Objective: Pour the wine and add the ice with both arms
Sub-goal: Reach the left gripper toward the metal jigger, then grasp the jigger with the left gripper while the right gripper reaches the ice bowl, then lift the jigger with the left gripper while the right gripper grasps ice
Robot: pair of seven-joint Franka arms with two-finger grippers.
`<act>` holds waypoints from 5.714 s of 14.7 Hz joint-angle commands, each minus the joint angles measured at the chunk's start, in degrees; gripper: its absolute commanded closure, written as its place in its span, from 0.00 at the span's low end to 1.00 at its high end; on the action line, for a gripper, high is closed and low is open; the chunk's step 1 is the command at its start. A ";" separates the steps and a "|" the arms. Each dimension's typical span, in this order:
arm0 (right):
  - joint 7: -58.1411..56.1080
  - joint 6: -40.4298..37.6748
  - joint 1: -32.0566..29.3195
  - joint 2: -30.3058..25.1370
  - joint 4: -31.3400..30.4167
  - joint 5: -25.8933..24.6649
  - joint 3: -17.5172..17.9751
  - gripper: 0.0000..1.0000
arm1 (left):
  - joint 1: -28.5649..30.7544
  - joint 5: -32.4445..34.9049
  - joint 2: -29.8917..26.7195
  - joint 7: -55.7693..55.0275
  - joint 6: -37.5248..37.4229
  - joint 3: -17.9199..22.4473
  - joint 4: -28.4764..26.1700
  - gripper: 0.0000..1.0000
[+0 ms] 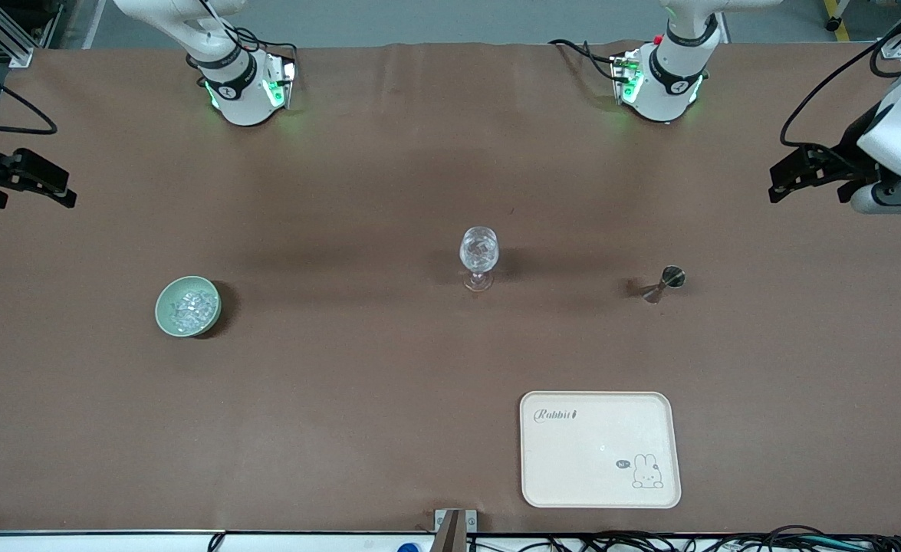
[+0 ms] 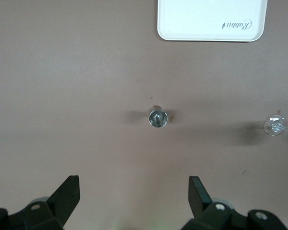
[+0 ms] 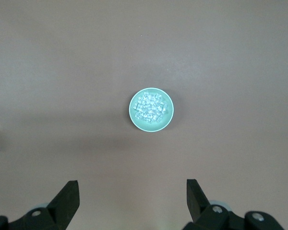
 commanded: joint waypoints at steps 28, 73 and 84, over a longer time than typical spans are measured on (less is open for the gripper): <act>-4.83 24.37 -4.43 10.95 -15.92 0.35 -0.18 0.02 | 21.65 -41.02 39.30 -30.01 -0.65 -0.60 -1.10 0.11; -1.58 52.77 -2.85 23.26 -32.10 0.79 0.26 0.86 | 20.24 -50.52 51.71 -25.25 -0.39 -1.21 -1.63 0.89; -1.58 44.79 -2.94 15.63 -29.21 0.70 0.09 0.95 | 20.51 -51.84 46.09 -36.76 1.10 -10.08 -1.28 0.99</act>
